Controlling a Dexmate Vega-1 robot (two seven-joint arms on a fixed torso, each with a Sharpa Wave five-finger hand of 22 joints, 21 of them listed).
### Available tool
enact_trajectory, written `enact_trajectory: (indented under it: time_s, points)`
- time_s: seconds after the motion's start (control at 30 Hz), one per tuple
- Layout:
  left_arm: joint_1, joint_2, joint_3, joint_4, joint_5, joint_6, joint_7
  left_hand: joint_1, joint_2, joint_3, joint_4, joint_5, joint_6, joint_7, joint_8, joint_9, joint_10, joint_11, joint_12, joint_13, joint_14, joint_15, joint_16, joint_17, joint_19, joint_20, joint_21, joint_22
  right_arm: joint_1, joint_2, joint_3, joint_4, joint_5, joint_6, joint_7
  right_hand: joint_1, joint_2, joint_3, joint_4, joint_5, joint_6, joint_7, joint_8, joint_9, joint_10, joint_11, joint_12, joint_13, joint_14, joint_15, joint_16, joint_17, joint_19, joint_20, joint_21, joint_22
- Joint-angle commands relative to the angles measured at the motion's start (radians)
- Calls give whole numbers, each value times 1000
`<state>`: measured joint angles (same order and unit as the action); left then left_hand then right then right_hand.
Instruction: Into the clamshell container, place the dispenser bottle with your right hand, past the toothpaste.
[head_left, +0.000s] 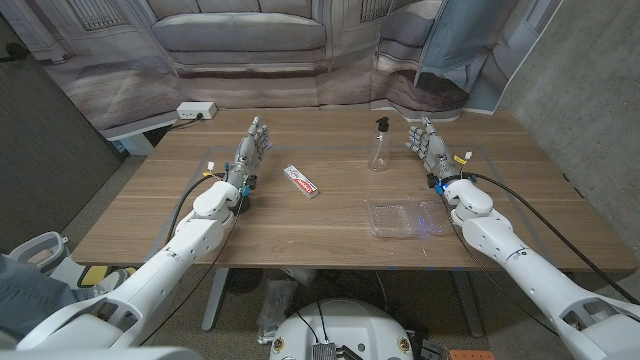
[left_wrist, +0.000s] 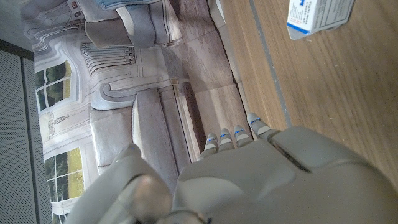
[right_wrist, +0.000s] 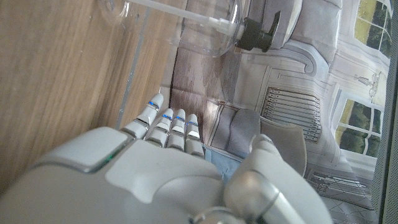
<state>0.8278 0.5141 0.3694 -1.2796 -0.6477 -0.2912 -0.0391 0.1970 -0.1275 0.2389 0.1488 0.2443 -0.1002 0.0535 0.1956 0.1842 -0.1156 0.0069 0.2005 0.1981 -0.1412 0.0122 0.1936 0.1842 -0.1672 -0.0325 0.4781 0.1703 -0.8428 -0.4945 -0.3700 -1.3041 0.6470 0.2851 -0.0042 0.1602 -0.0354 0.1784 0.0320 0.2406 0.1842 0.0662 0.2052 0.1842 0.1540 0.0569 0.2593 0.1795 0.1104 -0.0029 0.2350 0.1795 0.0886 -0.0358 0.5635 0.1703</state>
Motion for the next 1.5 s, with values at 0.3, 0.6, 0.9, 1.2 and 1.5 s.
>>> enact_trajectory:
  time_s: [0.3,0.6,0.9,1.2,1.5]
  points:
    - [-23,-5,1,29,-9,7,-21,10,2,2,-4,11,0,4,5,3,2,0,7,1,-3,3,6,2,-44,-26,-2,2,-14,16,-10,-4,2,-8,-14,10,3,4,-3,5,-14,-10,-7,3,-9,-3,-9,1,-14,10,-12,5,-18,-54,-13,5]
    - [-19,35,7,-45,10,75,10,12,5,0,-7,15,1,6,5,2,1,0,6,-1,-4,7,5,2,-43,-23,-6,2,-9,0,-13,9,-13,10,9,15,6,5,-6,5,-18,-11,-9,3,-12,-4,-12,1,-16,13,-16,5,-23,-52,-20,5]
    - [-9,58,5,-113,23,122,54,14,8,-1,-10,18,0,14,3,2,2,12,6,-3,-2,12,5,1,-42,-18,-12,2,11,-13,-22,16,-38,12,20,28,5,8,-15,6,-21,-13,-9,3,-9,-6,-14,2,-19,11,-21,5,-28,-50,-27,5]
    - [-10,61,8,-122,26,129,54,16,10,-2,-12,20,0,15,3,2,3,14,6,-4,-2,15,4,1,-41,-12,-16,3,17,-25,-22,11,-43,9,31,38,3,9,-23,6,-21,-14,-9,3,-6,-7,-15,2,-20,12,-24,4,-28,-49,-33,5]
    - [-7,63,5,-122,24,128,53,19,13,-2,-15,23,3,16,4,2,7,13,7,-4,1,16,5,1,-40,-7,-20,3,10,-40,-18,-9,-48,11,31,48,0,10,-30,6,-22,-13,-9,3,-3,-5,-16,3,-19,14,-26,4,-27,-48,-37,5]
